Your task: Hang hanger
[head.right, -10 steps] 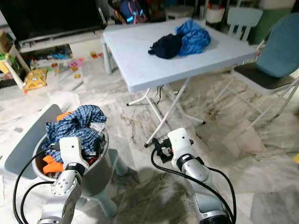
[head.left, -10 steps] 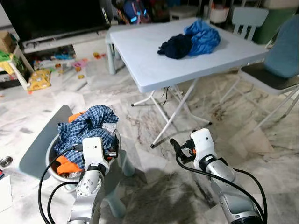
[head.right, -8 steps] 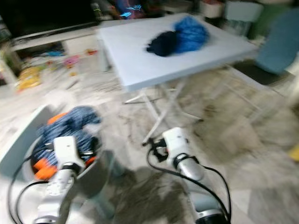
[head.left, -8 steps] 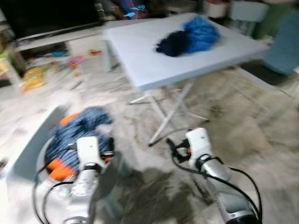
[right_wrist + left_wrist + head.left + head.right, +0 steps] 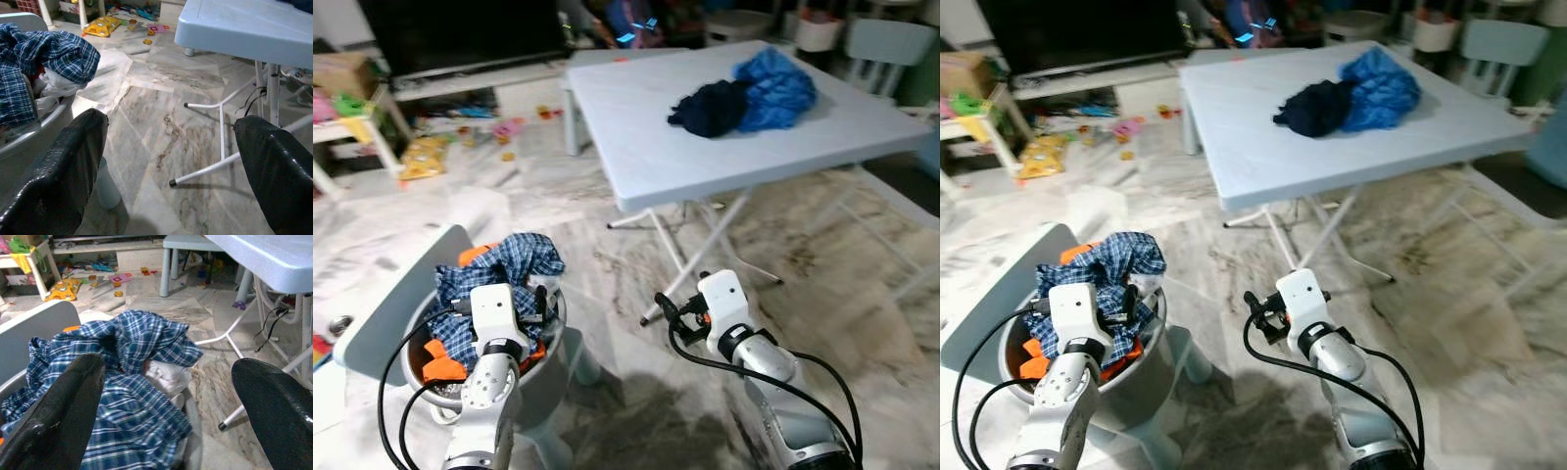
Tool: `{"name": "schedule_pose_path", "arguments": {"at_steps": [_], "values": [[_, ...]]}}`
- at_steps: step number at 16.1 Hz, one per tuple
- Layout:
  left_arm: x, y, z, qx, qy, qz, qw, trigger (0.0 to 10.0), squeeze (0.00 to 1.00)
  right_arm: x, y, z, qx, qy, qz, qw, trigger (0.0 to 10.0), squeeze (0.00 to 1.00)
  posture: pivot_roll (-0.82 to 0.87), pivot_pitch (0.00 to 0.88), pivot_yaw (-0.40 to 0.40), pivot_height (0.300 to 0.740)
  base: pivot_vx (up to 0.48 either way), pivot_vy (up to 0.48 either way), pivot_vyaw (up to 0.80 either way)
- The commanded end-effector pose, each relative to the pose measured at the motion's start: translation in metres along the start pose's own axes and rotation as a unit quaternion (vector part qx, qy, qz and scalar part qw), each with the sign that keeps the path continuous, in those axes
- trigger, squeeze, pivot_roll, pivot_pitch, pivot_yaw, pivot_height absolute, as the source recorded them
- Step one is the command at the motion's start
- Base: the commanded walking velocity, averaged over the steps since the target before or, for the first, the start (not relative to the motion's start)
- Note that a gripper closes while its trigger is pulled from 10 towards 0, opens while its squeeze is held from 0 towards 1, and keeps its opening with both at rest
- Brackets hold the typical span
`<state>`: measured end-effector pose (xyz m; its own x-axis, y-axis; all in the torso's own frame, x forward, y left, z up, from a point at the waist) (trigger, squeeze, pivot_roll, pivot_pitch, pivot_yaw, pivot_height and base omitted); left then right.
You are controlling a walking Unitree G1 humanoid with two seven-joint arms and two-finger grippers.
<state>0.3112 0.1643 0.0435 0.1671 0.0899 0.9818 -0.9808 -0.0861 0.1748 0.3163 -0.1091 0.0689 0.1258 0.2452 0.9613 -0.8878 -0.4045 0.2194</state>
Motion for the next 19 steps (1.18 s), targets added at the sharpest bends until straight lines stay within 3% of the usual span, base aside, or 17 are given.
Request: {"name": "schedule_pose_path", "arguments": {"at_steps": [1, 7, 15, 19], "values": [[-0.003, 0.001, 0.004, -0.002, 0.001, -0.006, 1.000, 10.0, 0.00, 0.002, 0.001, 0.003, 0.002, 0.007, 0.004, 1.000, 10.0, 0.00, -0.17, 0.000, 0.042, 0.740, 0.000, 0.000, 0.79], [-0.011, -0.001, 0.005, -0.001, -0.009, -0.033, 0.999, 10.0, 0.00, 0.003, 0.001, 0.001, 0.006, 0.012, 0.004, 1.000, 10.0, 0.00, -0.17, 0.000, 0.042, 0.740, 0.000, 0.000, 0.59], [-0.006, -0.006, 0.007, -0.034, 0.011, -0.030, 0.999, 10.0, 0.00, 0.003, 0.003, 0.000, 0.006, 0.014, 0.004, 1.000, 10.0, 0.00, -0.18, 0.000, 0.043, 0.740, 0.000, 0.000, 0.00], [-0.006, -0.006, 0.009, -0.036, 0.012, -0.031, 0.999, 10.0, 0.00, 0.003, 0.003, -0.001, 0.008, 0.018, 0.004, 1.000, 10.0, 0.00, -0.19, 0.000, 0.045, 0.740, 0.252, 0.000, 0.00]]}}
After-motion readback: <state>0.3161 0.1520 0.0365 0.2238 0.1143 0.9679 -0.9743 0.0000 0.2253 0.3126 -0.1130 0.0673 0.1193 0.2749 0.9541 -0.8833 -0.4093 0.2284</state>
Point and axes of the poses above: a point about 5 cm out from each wrist's last joint towards the gripper, its own y axis pointing back from the gripper into the wrist, its own x axis along the axis of the wrist's last joint, z = x × y, the point moved 4 cm from there along -y, pointing out of the wrist towards the gripper, and after that the axes turned 1 degree about y, right-handed, at the moved point
